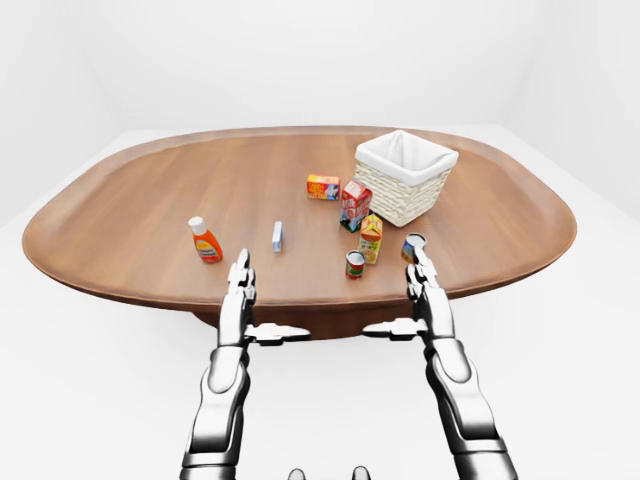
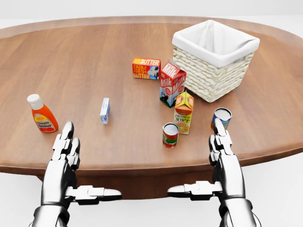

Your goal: Pick up the orange juice, and put it in the basket.

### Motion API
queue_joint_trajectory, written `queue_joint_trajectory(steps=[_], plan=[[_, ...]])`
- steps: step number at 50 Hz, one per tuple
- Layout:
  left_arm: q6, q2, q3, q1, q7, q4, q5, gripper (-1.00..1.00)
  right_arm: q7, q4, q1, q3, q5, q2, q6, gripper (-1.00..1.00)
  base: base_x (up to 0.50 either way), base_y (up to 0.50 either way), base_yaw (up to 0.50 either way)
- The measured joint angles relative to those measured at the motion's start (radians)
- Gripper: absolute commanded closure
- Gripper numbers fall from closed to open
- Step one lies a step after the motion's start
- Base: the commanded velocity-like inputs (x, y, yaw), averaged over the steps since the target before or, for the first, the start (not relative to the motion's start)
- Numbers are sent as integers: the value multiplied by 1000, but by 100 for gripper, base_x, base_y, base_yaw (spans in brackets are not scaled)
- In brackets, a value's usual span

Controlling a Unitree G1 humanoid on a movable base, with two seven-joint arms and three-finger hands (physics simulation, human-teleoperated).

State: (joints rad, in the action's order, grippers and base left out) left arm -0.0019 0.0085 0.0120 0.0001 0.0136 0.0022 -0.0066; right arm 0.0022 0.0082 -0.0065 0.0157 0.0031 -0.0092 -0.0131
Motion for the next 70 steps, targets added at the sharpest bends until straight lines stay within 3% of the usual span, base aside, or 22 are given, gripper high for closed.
queue_joint_trajectory(steps=[18, 26, 34, 37, 44, 47, 61, 70], plan=[[20, 6, 16, 23, 14, -61, 2, -100, -13, -102, 24, 8, -28, -4, -74, -100, 0, 0, 0], [89, -2, 40, 103, 2, -347, 2, -100, -13, -402, 105, -40, -60, 4, -74, -100, 0, 0, 0], [89, -28, 107, 179, 8, -685, -51, -100, -18, -743, 210, -115, -84, -5, -74, -100, 0, 0, 0], [89, -33, 137, 201, 9, -780, -81, -100, -26, -824, 265, -129, -74, -14, -48, -100, 0, 0, 0], [89, -19, 176, 243, -11, -917, -148, -100, -62, -941, 374, -146, -24, -61, 66, -100, 0, 0, 0], [89, -10, 179, 258, -20, -951, -164, -100, -80, -972, 405, -150, -6, -83, 100, -100, 0, 0, 0], [89, -1, 171, 291, -21, -1026, -177, -100, -133, -1035, 469, -148, 72, -140, 100, -100, 0, 0, 0], [89, 3, 159, 300, -19, -1040, -173, -100, -142, -1047, 462, -149, 103, -150, 100, -100, 0, -48, 0]])
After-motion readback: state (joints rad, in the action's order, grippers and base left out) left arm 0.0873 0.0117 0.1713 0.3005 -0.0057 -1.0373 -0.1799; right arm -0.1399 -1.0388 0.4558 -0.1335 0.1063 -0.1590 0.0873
